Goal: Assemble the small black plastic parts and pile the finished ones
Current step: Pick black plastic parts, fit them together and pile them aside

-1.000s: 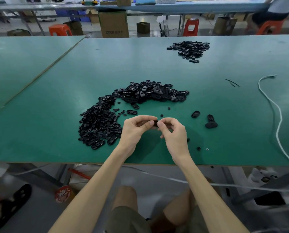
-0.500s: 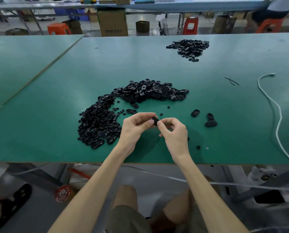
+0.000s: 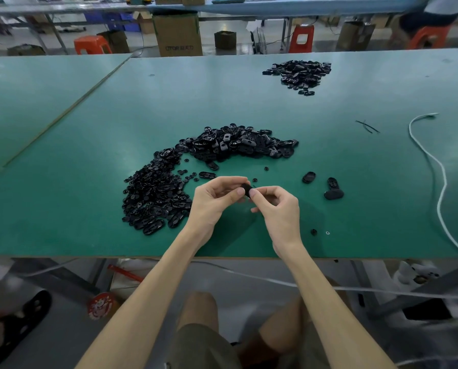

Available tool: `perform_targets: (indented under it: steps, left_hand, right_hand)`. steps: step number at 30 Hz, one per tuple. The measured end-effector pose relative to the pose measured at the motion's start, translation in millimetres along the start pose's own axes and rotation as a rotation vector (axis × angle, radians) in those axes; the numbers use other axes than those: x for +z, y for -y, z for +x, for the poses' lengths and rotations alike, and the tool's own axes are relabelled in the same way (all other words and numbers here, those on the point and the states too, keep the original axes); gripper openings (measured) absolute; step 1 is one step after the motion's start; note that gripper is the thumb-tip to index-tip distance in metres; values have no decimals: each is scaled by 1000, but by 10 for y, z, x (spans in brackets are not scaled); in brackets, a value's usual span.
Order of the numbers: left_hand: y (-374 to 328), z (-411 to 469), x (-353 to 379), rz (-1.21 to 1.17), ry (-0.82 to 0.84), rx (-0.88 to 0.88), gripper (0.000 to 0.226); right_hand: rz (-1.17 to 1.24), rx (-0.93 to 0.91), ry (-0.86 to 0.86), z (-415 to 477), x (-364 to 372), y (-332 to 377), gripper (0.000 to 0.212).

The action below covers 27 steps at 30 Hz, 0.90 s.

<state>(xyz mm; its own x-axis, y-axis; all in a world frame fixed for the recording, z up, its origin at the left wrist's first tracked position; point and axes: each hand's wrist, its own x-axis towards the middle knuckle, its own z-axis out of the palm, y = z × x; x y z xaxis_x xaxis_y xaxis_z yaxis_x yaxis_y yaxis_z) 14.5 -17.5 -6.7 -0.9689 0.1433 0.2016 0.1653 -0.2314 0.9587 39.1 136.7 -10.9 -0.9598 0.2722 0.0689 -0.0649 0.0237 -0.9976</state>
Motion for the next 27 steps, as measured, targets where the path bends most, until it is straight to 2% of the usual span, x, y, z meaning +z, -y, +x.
perform_targets:
  steps: [8,12,27]
  left_hand:
    - [-19,-7,-2,-33,3,-53,25]
    - [-15,-1,4,-30,-16,-73,30]
    - [-25,-20,5,10,-2,-69,21]
  right_hand:
    - [135,-50,40,-1,-23,4,5]
    - [144,-74,61,3,-29,-5,5]
    - [162,-44,38,6,-15,-29,10]
